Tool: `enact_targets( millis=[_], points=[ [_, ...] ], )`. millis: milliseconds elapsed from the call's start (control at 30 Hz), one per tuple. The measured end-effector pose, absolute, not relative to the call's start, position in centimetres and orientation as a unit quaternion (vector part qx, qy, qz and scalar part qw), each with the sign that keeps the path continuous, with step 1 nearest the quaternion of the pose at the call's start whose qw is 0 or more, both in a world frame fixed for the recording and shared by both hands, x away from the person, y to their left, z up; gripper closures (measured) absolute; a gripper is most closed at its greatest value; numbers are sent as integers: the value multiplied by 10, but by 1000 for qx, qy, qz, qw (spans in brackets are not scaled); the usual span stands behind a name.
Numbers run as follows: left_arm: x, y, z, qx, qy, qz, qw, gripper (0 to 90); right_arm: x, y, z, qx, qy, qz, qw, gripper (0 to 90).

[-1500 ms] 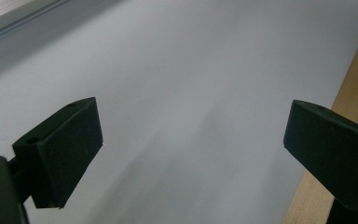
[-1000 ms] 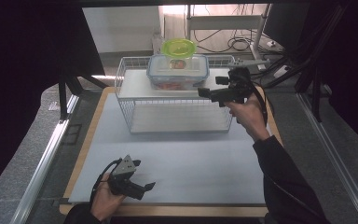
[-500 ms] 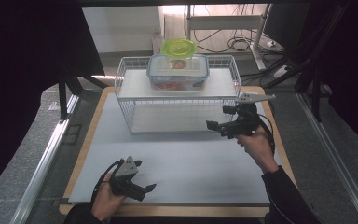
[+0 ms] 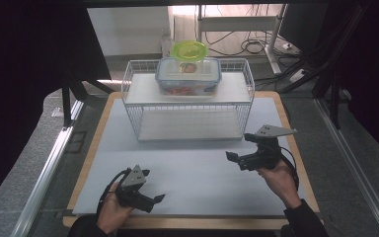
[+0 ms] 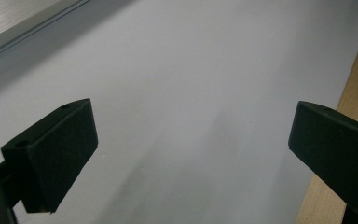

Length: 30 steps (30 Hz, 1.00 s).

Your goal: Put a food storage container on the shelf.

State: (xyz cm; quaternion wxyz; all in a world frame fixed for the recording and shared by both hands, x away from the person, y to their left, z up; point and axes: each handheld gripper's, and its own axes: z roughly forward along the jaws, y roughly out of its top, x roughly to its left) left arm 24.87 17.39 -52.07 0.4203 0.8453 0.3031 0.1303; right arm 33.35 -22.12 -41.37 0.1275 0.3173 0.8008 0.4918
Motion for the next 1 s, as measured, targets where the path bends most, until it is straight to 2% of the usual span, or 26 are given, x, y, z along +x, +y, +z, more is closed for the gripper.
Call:
enact_targets(
  millis=[533,1000],
  points=[
    [248,174,-521,847,304,138,414,14,307,-236,-454,333,810,452,168,2],
    [248,174,-521,847,308,146,408,15,294,-247,-480,333,820,432,173,0]
  ],
)
